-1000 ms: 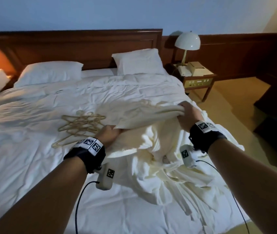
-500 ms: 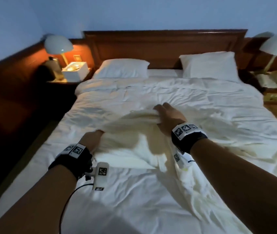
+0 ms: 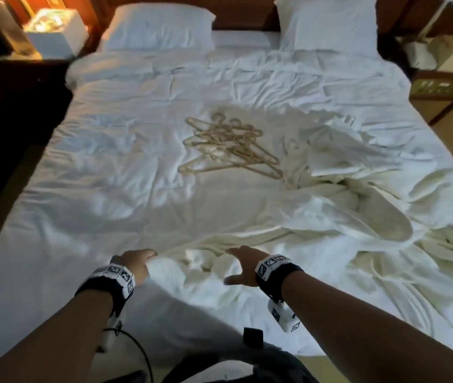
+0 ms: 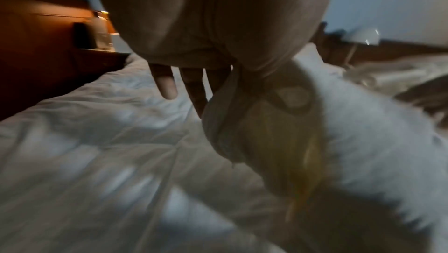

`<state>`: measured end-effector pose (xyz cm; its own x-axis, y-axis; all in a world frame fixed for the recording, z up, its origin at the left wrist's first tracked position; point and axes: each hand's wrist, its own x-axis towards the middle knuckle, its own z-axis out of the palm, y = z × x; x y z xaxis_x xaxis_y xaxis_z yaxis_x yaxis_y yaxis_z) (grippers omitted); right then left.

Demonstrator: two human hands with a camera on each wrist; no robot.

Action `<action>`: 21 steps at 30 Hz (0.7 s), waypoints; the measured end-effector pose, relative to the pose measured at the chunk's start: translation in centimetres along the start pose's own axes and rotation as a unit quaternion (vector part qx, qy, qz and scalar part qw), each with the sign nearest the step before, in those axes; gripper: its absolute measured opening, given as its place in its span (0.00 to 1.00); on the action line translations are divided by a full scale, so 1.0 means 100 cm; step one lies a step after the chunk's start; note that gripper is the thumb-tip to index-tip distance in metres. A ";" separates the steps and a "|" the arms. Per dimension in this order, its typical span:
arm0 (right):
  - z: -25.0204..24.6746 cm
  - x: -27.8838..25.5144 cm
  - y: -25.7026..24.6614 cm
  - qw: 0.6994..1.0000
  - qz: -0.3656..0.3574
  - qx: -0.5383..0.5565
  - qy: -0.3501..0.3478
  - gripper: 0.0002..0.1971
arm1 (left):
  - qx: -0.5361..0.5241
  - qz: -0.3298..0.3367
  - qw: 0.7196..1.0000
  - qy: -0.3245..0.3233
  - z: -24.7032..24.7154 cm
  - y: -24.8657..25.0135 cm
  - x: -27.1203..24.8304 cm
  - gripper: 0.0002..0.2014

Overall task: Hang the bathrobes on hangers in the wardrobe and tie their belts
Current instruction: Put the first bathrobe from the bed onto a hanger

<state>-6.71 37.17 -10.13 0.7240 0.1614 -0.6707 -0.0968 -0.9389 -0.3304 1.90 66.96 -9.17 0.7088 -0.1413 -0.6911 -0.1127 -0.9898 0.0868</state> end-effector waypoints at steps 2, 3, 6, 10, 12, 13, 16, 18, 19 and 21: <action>0.005 -0.008 0.028 0.999 0.044 0.009 0.018 0.43 | 0.014 0.030 0.998 -0.051 0.011 0.024 0.006 0.24; 0.004 -0.009 0.039 0.997 0.063 0.011 0.034 0.41 | 0.030 0.037 0.997 -0.068 0.014 0.034 0.008 0.25; 0.004 -0.032 0.092 0.987 0.135 0.037 0.079 0.36 | 0.085 0.087 0.989 -0.083 0.021 0.090 0.021 0.23; 0.007 -0.071 0.165 0.967 0.214 0.069 0.117 0.33 | 0.051 0.122 0.990 -0.044 0.034 0.170 0.043 0.31; 0.015 -0.088 0.197 0.960 0.238 0.091 0.117 0.33 | 0.047 0.151 0.987 -0.029 0.048 0.210 0.048 0.41; 0.020 -0.096 0.211 0.957 0.244 0.102 0.114 0.33 | 0.053 0.159 0.985 -0.031 0.058 0.230 0.049 0.49; 0.036 -0.114 0.246 0.959 0.240 0.117 0.098 0.33 | 0.078 0.125 0.989 -0.031 0.090 0.281 0.050 0.70; 0.045 -0.123 0.263 0.963 0.230 0.111 0.083 0.32 | 0.096 0.085 0.992 -0.015 0.107 0.300 0.055 0.75; 0.049 -0.127 0.270 0.966 0.223 0.106 0.076 0.32 | 0.095 0.070 0.993 0.002 0.111 0.308 0.057 0.74; 0.049 -0.132 0.280 0.972 0.208 0.090 0.067 0.33 | 0.062 0.033 0.997 0.017 0.109 0.315 0.063 0.62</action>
<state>-22.29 10.24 -13.82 0.6784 -0.2722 -0.6824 -0.5086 -0.8443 -0.1688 -4.79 35.04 -18.55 0.7197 -0.2095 -0.6619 -0.2449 -0.9687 0.0404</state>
